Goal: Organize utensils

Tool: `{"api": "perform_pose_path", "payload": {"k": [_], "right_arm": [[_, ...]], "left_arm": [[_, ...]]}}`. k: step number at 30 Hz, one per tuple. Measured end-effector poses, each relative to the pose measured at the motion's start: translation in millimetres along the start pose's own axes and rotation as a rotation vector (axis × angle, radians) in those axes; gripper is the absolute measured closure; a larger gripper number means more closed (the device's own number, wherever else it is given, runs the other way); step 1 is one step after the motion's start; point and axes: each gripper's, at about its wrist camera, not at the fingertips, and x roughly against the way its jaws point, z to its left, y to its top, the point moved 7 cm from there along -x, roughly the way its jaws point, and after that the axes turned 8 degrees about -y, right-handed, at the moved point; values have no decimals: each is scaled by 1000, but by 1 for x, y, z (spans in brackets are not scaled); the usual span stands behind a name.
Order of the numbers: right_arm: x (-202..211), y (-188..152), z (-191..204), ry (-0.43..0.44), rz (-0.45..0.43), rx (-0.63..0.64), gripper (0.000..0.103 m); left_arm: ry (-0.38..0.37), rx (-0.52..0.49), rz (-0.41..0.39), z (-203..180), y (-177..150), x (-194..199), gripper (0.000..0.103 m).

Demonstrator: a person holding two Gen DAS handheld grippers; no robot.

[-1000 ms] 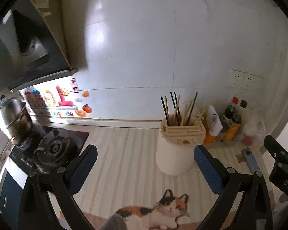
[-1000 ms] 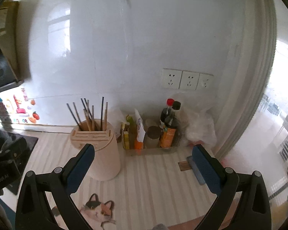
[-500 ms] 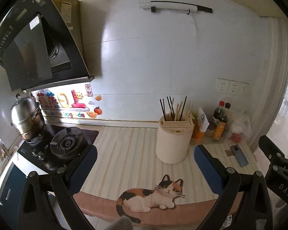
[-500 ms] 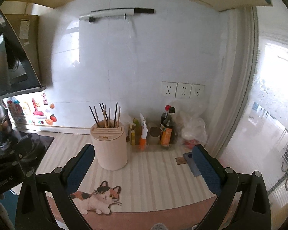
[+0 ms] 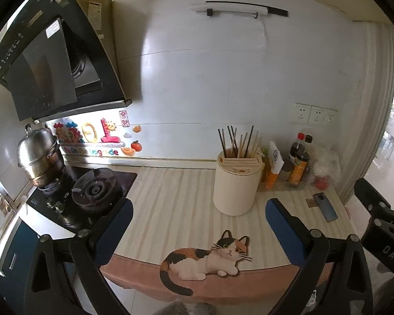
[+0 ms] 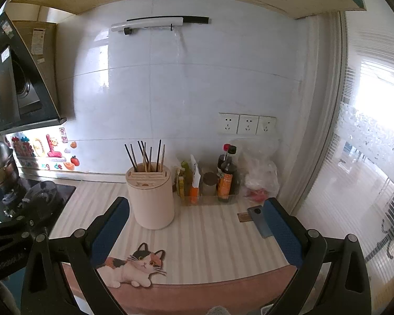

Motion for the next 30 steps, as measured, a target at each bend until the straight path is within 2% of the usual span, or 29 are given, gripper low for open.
{"api": "perform_pose_path", "payload": {"k": [9, 30], "right_arm": [[-3, -1, 5, 14, 9, 12, 0], [-14, -2, 12, 18, 35, 7, 0]], "left_arm": [[20, 16, 5, 10, -1, -4, 0], [2, 8, 8, 10, 1, -9, 0]]}}
